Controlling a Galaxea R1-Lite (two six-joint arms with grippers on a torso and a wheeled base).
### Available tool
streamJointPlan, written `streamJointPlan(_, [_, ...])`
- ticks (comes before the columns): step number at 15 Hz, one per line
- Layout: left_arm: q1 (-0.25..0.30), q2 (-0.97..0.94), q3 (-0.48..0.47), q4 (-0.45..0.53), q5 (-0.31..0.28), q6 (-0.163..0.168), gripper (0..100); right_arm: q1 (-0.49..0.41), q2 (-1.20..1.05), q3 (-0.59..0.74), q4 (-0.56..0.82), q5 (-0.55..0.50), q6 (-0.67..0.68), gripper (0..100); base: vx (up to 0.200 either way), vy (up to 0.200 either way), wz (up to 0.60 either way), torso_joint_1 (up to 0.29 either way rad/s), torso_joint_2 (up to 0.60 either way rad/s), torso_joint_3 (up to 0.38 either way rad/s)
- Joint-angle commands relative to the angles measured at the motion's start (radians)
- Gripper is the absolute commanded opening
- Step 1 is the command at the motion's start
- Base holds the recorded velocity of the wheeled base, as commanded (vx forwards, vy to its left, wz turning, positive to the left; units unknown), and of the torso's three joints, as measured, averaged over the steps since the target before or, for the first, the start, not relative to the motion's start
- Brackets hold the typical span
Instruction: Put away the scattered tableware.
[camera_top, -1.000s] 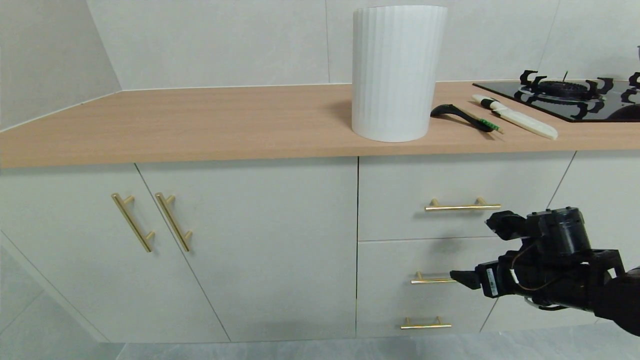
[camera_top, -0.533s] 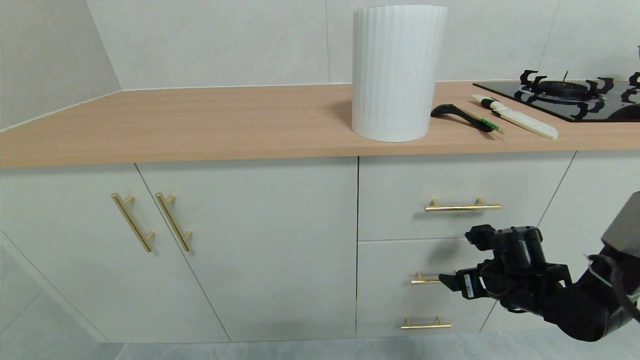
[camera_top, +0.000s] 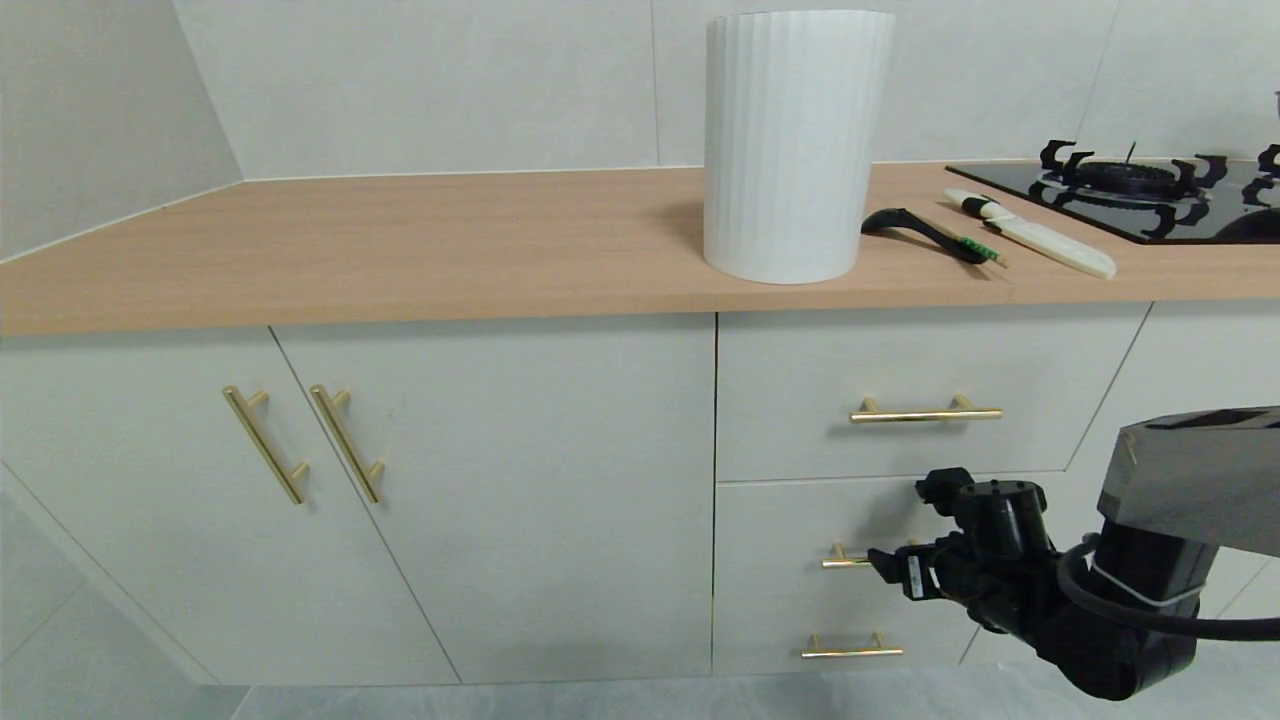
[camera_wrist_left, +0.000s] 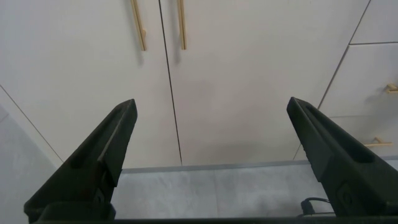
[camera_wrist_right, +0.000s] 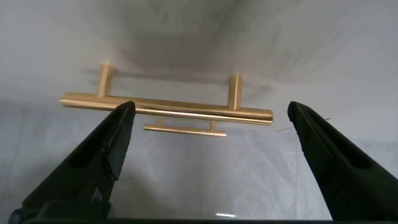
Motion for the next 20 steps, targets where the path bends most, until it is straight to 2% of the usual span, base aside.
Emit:
streamJointPlan(1, [0.0, 0.001, 0.0, 0.0, 0.0, -0.001, 100, -0.002, 0.047, -0.009, -0.019, -0.006, 0.0, 100, 0.0, 0.0, 0.0, 0.0, 0.0, 0.0])
streamJointPlan(7, [0.0, 0.001, 0.0, 0.0, 0.0, -0.001, 100, -0.01, 0.111, -0.04, -0.107, -0.043, 0.001, 100, 0.0, 0.0, 0.0, 0.0, 0.0, 0.0])
streamJointPlan(20, [0.0, 0.001, 0.0, 0.0, 0.0, 0.0, 100, -0.01, 0.101, -0.003, -0.1, -0.041, -0.002, 100, 0.0, 0.0, 0.0, 0.0, 0.0, 0.0])
